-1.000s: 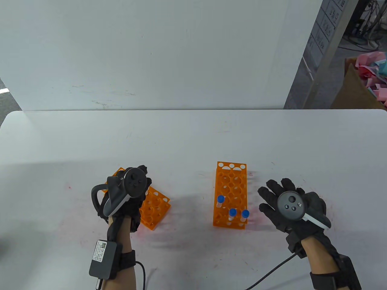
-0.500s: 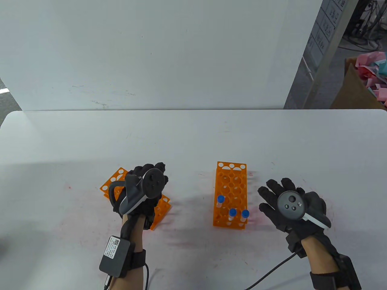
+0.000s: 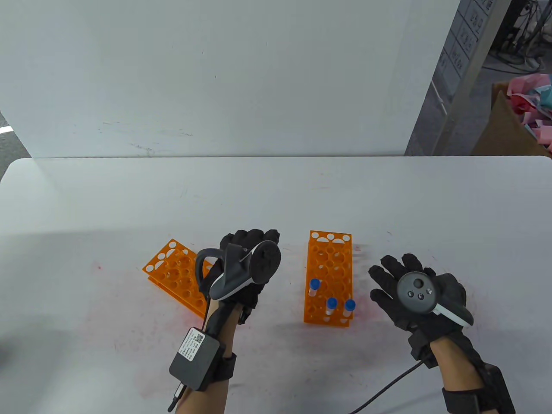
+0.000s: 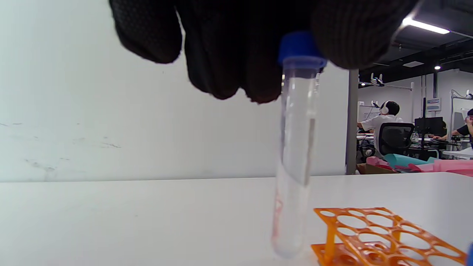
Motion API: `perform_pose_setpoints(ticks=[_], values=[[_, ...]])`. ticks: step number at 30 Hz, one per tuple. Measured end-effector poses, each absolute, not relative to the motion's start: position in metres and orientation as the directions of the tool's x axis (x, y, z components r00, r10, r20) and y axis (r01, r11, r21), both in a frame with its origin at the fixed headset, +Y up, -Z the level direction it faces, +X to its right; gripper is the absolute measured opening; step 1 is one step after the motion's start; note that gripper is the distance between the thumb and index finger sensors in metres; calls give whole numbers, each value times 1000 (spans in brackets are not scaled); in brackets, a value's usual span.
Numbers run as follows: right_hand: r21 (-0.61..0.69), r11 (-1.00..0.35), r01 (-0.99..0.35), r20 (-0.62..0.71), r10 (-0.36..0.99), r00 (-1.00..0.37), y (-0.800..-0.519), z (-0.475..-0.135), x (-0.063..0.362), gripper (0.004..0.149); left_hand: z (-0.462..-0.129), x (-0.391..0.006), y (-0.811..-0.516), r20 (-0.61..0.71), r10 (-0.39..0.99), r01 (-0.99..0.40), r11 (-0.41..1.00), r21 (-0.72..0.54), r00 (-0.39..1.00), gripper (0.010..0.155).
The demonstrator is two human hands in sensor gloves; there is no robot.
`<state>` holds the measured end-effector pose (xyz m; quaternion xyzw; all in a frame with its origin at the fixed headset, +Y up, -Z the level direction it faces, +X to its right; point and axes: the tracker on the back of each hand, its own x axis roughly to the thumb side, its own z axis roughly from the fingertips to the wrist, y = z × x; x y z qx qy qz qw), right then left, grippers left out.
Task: Transfer 4 test tubes between racks (Left hand only)
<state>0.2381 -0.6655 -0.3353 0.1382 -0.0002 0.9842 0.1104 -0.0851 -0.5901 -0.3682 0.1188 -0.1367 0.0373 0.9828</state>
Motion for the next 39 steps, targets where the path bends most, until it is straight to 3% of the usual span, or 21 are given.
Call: perform_pose_setpoints(ticks=[7, 13, 27, 39], values=[[33, -976, -215, 274, 216, -937, -665, -335, 238, 59, -373, -57, -596, 313, 68, -134, 972, 195, 947, 51], [27, -975, -220, 279, 218, -935, -665, -334, 238, 59, -370, -34, -599, 353, -11, -94, 956, 276, 935, 50], [25, -969, -246, 266, 244, -933, -664, -335, 243, 59, -383, 17, -613, 438, 1, -101, 974, 204, 899, 50], [21, -968, -249, 276, 245, -929, -662, -336, 243, 59, -396, 34, -634, 447, 14, -81, 988, 132, 894, 50]])
